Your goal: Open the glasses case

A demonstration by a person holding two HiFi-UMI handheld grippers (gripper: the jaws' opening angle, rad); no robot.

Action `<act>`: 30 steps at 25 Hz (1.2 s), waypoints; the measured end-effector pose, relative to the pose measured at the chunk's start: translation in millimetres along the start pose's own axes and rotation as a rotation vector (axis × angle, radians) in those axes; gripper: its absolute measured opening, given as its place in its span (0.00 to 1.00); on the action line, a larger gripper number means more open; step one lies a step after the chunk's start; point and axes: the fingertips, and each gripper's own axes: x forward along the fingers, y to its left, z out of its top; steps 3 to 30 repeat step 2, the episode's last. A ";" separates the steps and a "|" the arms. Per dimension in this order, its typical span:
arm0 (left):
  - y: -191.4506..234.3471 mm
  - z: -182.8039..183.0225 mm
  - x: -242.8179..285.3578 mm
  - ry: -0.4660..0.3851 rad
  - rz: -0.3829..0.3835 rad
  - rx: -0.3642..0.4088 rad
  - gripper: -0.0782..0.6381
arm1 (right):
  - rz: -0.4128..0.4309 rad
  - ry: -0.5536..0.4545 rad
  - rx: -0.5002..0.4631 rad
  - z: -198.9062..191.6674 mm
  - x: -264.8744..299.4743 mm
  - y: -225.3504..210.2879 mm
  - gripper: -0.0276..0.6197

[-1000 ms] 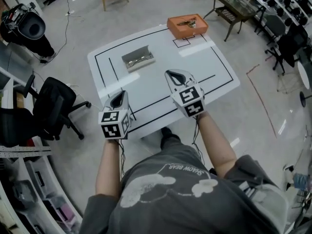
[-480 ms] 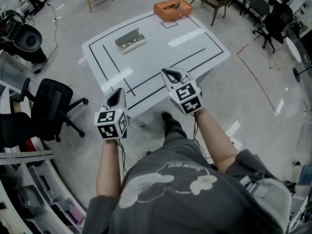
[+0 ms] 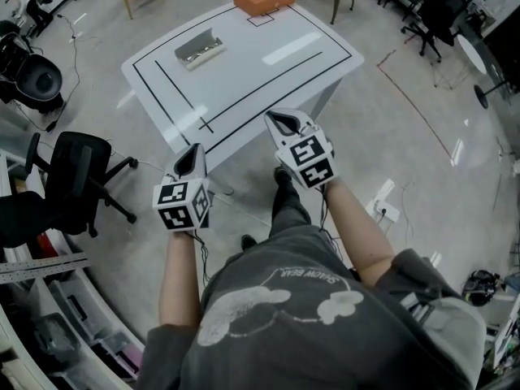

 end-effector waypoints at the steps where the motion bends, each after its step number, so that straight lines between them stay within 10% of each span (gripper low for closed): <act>1: -2.4 -2.2 -2.7 0.001 -0.004 0.001 0.11 | -0.003 0.002 0.003 -2.3 -4.1 1.9 0.04; 30: -4.9 -4.4 -5.3 0.002 -0.008 0.002 0.11 | -0.007 0.004 0.006 -4.5 -8.2 3.7 0.04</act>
